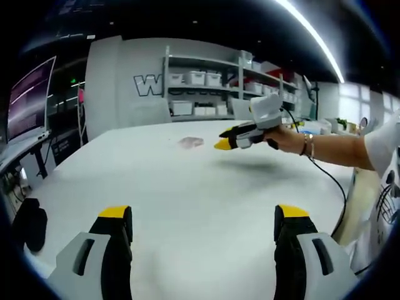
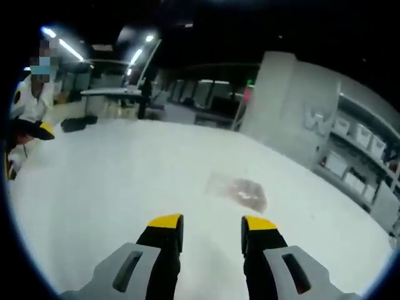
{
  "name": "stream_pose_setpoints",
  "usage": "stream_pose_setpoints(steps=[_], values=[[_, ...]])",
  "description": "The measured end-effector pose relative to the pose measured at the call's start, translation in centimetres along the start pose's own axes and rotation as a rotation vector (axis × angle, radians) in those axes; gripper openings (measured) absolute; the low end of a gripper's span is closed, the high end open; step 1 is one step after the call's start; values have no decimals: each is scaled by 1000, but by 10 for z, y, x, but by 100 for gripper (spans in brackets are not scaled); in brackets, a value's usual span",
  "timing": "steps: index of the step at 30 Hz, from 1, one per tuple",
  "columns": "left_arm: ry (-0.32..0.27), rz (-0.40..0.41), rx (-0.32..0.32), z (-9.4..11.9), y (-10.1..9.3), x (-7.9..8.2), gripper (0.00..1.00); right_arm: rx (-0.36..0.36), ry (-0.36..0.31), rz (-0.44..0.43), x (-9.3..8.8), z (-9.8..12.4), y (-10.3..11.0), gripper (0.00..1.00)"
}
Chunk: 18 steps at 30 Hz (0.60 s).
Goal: Open the resealable bag by pulling the two sides of the seal apart until the entire bag opening is separated and visibly accessible.
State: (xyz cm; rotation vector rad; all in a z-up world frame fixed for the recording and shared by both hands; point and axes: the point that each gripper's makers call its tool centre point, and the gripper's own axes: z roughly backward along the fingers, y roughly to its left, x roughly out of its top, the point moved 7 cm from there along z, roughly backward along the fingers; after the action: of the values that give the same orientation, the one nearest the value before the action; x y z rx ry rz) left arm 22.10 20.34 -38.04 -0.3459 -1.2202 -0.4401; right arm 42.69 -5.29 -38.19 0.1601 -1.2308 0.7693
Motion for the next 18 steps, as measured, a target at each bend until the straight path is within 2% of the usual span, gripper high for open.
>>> stream_pose_setpoints(steps=[18], values=[[7,12,1,-4,2,-3,93,6,7,20,4,-14,-3,34]])
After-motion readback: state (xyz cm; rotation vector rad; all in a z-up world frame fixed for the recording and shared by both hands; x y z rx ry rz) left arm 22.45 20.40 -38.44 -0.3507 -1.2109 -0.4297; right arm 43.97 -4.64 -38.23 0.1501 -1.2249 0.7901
